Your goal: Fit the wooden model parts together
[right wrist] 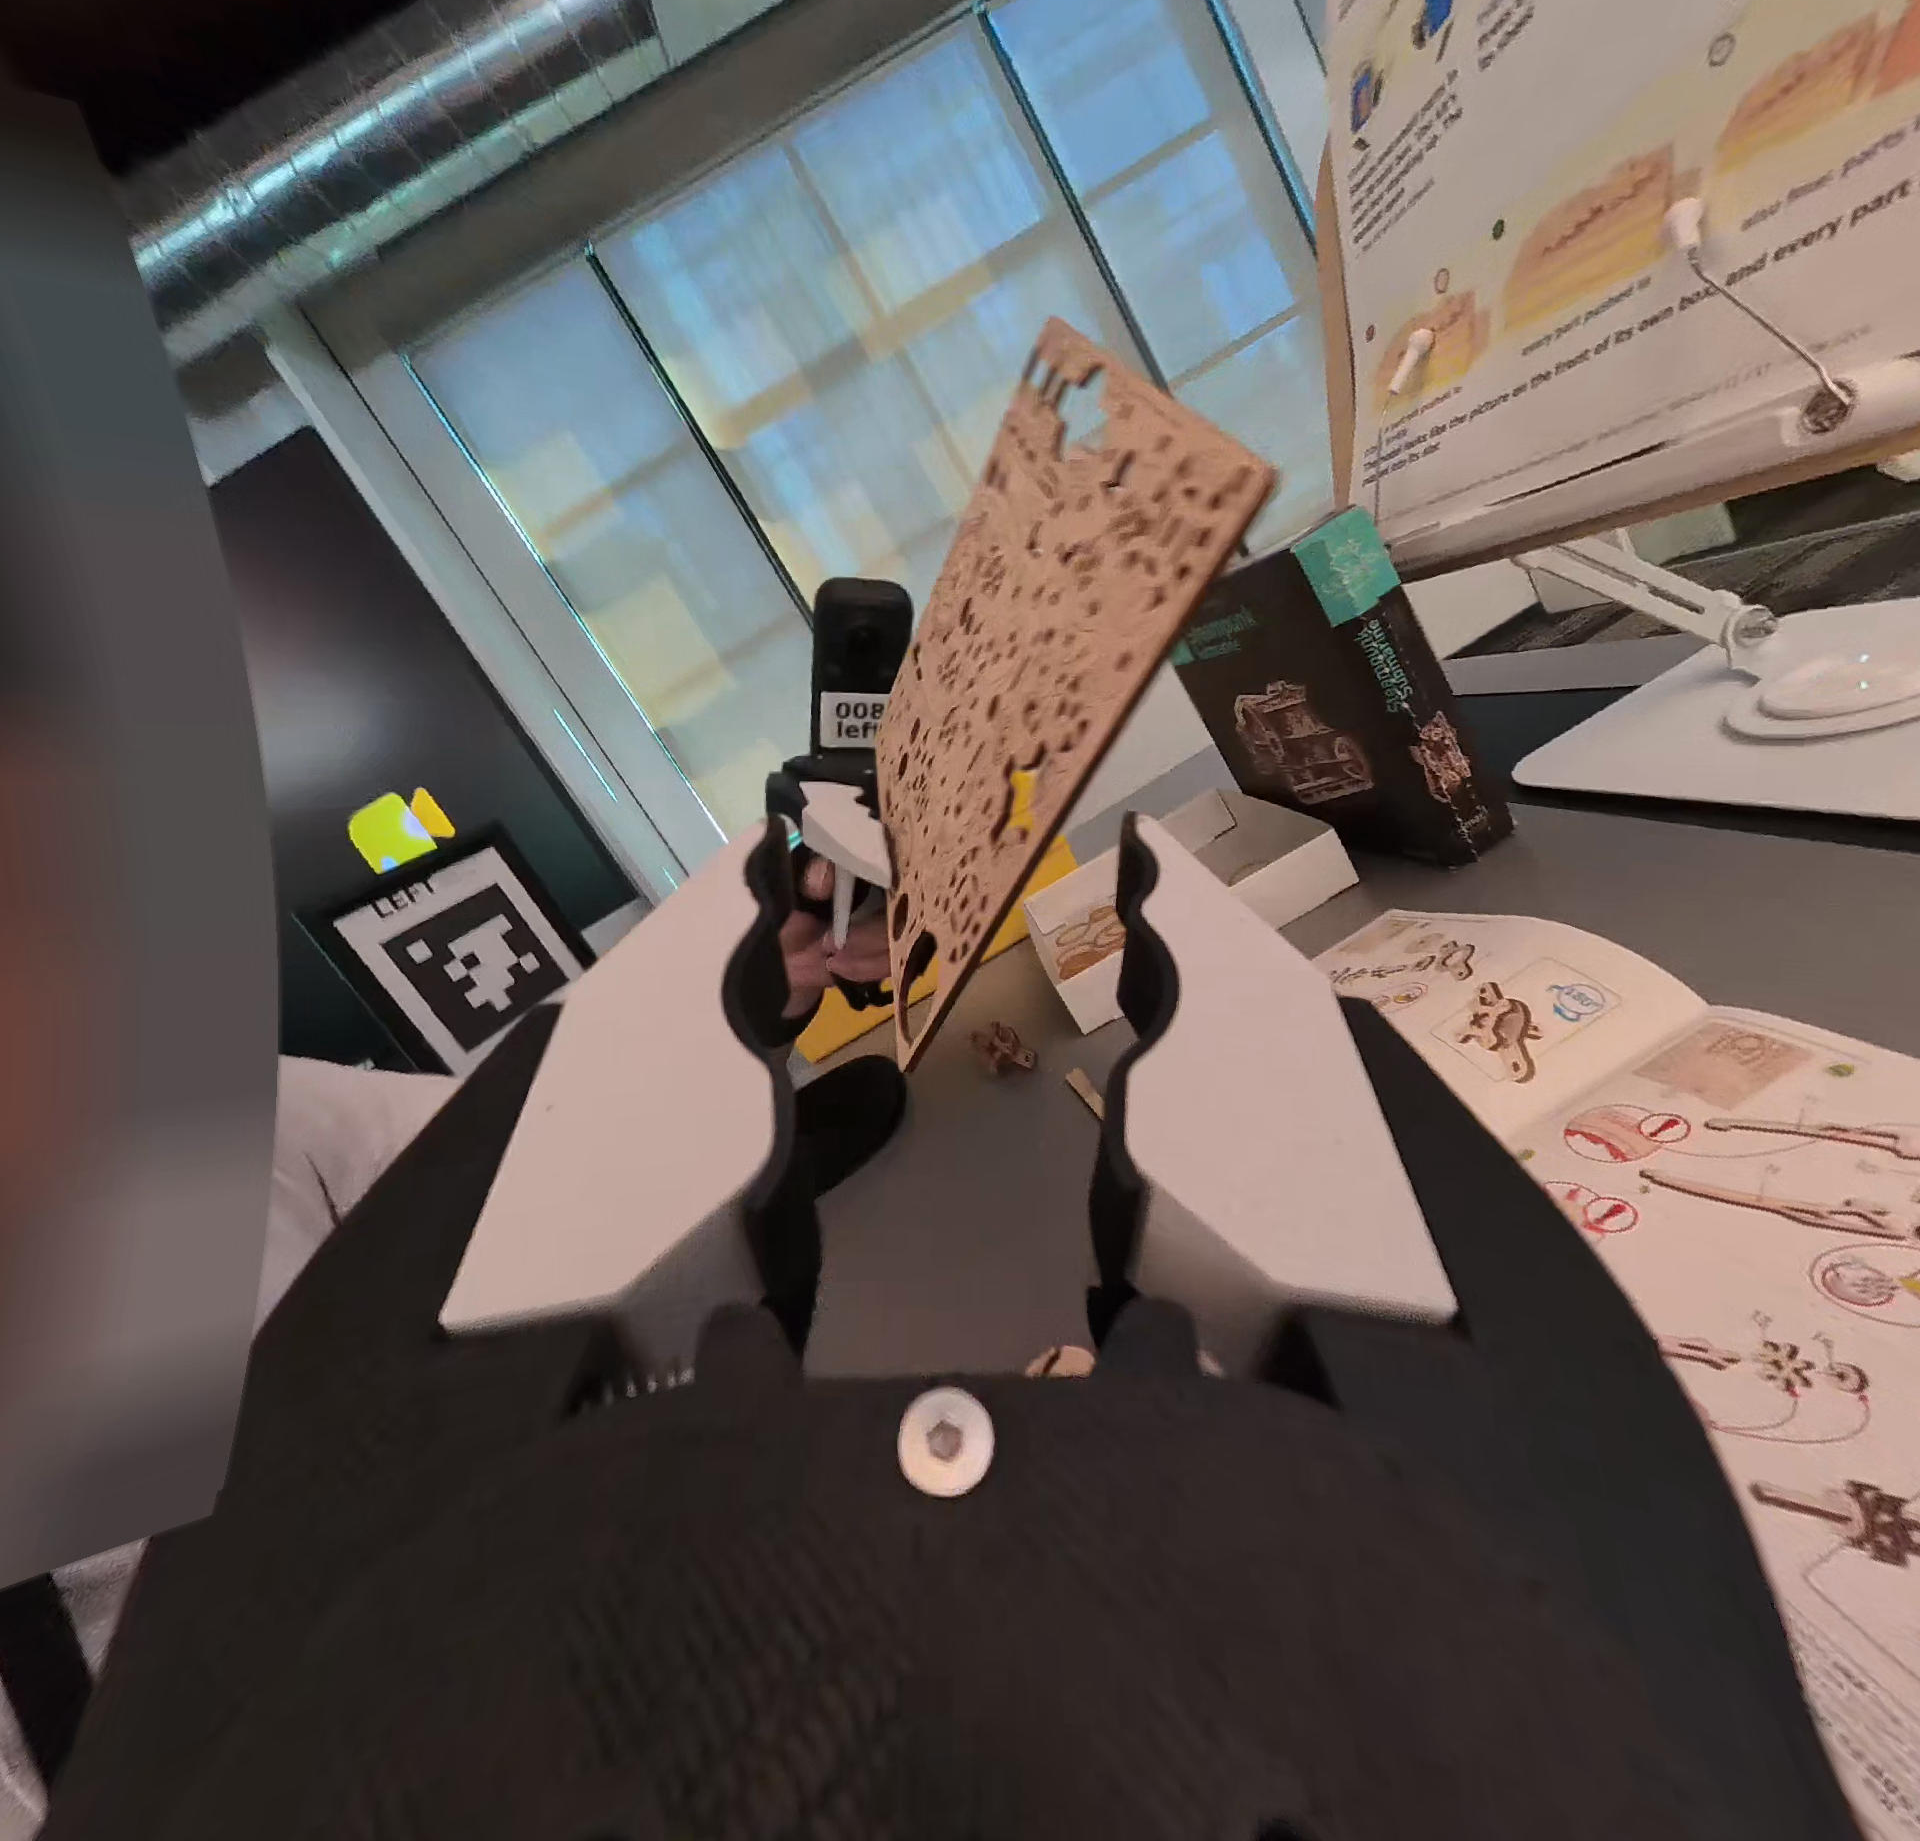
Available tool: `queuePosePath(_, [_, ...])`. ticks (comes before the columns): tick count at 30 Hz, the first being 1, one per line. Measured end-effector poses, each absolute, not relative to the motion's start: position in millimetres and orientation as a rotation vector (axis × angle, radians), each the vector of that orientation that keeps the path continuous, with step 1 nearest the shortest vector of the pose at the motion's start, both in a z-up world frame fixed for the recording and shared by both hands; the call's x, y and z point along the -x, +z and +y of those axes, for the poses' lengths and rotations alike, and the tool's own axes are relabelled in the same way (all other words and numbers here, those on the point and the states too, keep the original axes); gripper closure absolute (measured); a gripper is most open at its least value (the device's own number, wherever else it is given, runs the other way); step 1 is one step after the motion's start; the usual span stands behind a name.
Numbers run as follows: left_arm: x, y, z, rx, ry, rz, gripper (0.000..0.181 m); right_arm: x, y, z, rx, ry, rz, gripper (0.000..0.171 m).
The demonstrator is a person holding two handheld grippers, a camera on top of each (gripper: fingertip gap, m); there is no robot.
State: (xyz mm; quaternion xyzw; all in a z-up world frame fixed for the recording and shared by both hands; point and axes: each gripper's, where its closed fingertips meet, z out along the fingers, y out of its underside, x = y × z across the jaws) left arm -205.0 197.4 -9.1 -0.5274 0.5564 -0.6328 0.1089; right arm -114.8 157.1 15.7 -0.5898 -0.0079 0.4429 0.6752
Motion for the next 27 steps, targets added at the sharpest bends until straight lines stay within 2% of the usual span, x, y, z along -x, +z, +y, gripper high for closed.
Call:
queuePosePath(5, [209, -12, 182, 1.49, -1.793, 1.764, 0.18, 125, 11, 161, 1.343, 1.035, -0.011, 0.11])
queuePosePath(8, [211, -17, 172, 1.468, -1.766, 1.842, 0.18, 137, 12, 161, 1.327, 1.102, -0.018, 0.117])
queuePosePath(10, [213, -23, 168, 1.468, -1.723, 1.894, 0.18, 146, 10, 158, 1.341, 1.138, -0.055, 0.144])
queuePosePath(11, [213, -24, 168, 1.46, -1.71, 1.91, 0.18, 150, 8, 156, 1.362, 1.157, -0.075, 0.165])
queuePosePath(12, [214, -22, 168, 1.45, -1.715, 1.91, 0.18, 153, 8, 153, 1.362, 1.18, -0.102, 0.17])
queuePosePath(18, [215, 19, 181, 1.341, -1.903, 1.679, 0.18, 152, 20, 150, 1.284, 1.186, -0.056, 0.17])
queuePosePath(21, [218, 26, 190, 1.32, -1.927, 1.635, 0.175, 145, 18, 155, 1.247, 1.262, 0.055, 0.17])
queuePosePath(27, [218, 34, 210, 1.355, -2.076, 1.478, 0.176, 117, 13, 158, 1.153, 1.358, 0.228, 0.17])
